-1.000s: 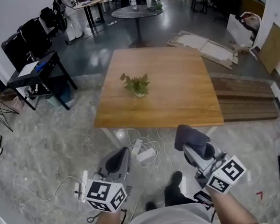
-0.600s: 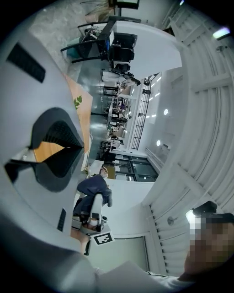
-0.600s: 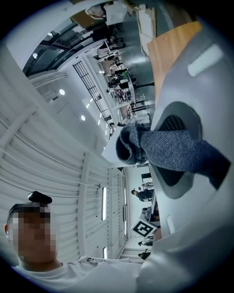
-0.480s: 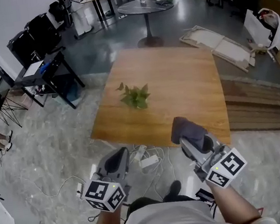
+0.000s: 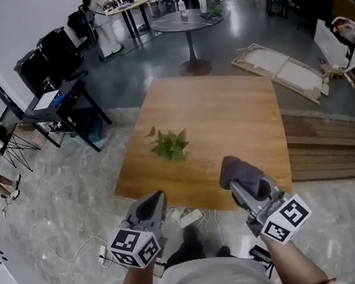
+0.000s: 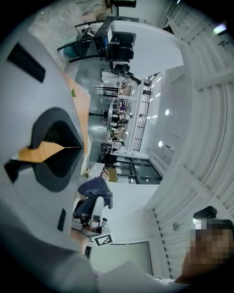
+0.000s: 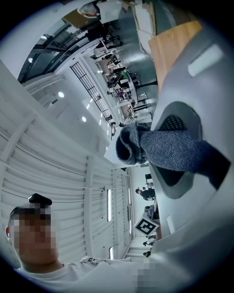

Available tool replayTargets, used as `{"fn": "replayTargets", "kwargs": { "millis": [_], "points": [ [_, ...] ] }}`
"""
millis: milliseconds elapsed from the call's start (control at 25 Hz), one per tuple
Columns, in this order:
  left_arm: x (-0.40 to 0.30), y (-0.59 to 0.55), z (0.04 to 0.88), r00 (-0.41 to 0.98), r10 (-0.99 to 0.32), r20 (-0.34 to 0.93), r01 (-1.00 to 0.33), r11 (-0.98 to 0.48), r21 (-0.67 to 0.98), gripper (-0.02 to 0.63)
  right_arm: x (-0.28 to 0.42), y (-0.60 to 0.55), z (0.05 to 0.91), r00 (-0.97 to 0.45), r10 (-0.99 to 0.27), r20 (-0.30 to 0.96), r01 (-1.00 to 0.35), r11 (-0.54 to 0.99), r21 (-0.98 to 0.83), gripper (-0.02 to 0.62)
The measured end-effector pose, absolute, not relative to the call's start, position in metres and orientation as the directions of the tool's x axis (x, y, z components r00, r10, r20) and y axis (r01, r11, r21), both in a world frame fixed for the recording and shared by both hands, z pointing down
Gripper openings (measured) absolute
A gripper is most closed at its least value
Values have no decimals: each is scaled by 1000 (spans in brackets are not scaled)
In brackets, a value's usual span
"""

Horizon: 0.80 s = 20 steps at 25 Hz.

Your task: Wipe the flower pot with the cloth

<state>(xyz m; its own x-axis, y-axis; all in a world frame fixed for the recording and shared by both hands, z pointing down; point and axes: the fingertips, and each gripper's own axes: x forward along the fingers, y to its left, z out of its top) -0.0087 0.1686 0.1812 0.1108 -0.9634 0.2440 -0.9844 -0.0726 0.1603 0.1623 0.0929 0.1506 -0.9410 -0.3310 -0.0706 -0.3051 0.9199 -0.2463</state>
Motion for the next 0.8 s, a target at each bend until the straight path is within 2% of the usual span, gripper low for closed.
{"fn": "replayTargets", "kwargs": {
  "millis": [320, 600, 800],
  "points": [
    [-50, 92, 241, 180, -928, 327, -964, -100, 245, 8, 138, 37, 160, -924, -381, -42, -359, 900, -248, 100],
    [-132, 12, 312, 232, -872, 431, -942, -91, 324, 11, 81, -35, 174, -891, -453, 18, -442, 860, -256, 100],
    [-194, -40, 352, 281, -824, 492, -927, -100, 361, 91, 26, -81, 192, -861, -505, 63, -502, 821, -271, 100]
  ]
}}
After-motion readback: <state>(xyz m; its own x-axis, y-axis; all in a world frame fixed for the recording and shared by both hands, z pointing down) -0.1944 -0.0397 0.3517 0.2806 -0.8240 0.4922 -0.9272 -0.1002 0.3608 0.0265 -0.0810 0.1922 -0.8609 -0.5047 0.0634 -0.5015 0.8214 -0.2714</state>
